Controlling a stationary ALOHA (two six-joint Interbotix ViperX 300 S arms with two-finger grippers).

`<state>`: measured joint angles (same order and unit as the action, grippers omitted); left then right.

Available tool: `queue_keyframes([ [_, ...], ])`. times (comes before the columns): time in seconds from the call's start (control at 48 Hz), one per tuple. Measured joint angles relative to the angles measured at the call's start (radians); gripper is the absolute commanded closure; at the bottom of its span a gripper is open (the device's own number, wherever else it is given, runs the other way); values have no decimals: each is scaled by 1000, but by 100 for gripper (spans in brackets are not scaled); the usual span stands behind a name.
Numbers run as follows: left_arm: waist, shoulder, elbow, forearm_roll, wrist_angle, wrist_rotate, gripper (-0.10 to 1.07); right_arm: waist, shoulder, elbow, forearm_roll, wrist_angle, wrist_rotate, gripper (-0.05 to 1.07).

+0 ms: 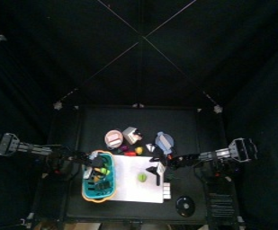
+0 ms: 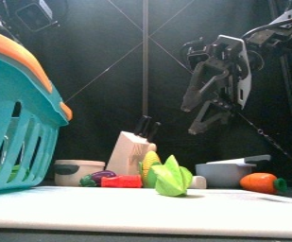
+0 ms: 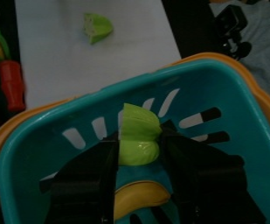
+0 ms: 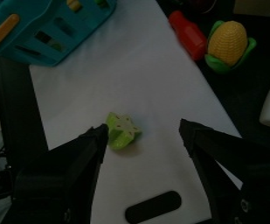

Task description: Place starfruit bottom in basket

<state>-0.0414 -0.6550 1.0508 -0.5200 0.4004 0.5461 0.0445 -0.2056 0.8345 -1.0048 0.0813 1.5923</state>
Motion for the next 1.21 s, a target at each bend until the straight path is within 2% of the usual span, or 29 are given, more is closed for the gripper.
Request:
queue_keyframes([
  [0.167, 34, -2, 31, -31, -28, 2, 13, -5, 2, -2, 0, 2, 0, 6],
  [0.354, 44, -2, 41, -51, -43, 2, 1, -6, 2, -9, 0, 63, 0, 6],
  [0.583, 51, -2, 41, -64, -63, 0, 0, -2, 20, -23, -3, 84, -2, 6],
  [0.833, 67, -15, 41, -72, -147, 0, 0, 31, 61, -46, -3, 92, 0, 6],
  [0.979, 67, -44, 48, -106, -183, 0, 0, 44, 71, -46, -2, 92, -2, 6],
  [1.208, 67, -49, 49, -126, -199, 0, 0, 66, 78, -46, 0, 94, -2, 6],
])
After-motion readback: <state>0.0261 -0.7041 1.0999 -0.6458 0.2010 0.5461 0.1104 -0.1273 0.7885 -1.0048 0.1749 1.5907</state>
